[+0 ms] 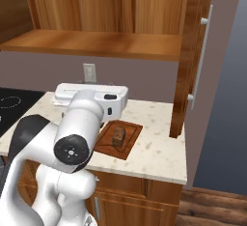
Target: Pick the bread, place it on the cutting board, pick the jam, place it on the counter, and close the cabinet.
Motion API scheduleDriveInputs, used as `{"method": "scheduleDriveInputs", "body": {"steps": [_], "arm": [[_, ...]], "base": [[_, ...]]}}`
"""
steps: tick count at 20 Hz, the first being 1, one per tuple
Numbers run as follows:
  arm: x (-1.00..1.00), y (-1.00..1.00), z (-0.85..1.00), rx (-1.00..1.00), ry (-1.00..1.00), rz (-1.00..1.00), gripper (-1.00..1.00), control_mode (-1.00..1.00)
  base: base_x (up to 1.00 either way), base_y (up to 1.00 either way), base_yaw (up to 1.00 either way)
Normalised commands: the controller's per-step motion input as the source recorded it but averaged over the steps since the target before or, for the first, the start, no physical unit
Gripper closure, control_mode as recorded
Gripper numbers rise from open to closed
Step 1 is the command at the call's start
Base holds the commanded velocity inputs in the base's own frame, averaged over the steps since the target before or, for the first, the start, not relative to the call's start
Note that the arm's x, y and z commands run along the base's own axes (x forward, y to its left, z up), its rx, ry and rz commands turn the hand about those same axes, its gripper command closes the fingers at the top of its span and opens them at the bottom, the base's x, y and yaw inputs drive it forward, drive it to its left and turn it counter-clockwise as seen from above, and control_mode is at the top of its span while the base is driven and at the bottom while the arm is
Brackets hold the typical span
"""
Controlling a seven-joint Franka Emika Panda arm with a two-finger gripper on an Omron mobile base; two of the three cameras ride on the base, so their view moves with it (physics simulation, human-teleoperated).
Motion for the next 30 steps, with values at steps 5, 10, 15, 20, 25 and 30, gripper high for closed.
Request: {"method": "scheduleDriveInputs", "body": {"steps": [5, 10, 15, 20, 25, 30], "arm": [[-0.4, 0.0, 0.19, 0.0, -0.04, 0.0, -1.0, -1.0], [-0.43, 0.0, 0.12, 0.0, -0.01, 0.0, -1.0, -1.0], [-0.4, 0.0, 0.07, 0.0, -0.02, 0.0, -1.0, -1.0], [-0.41, 0.0, 0.04, 0.0, -0.03, 0.0, -1.0, -1.0], [-0.41, 0.0, 0.01, 0.0, -0.04, 0.0, -1.0, -1.0], [-0.4, 0.0, 0.0, 0.0, -0.07, 0.0, -1.0, -1.0]], "base": [[0.0, 0.0, 0.0], [0.0, 0.0, 0.0], [0.0, 0.0, 0.0], [0.0, 0.0, 0.0], [0.0, 0.0, 0.0], [0.0, 0.0, 0.0]]}}
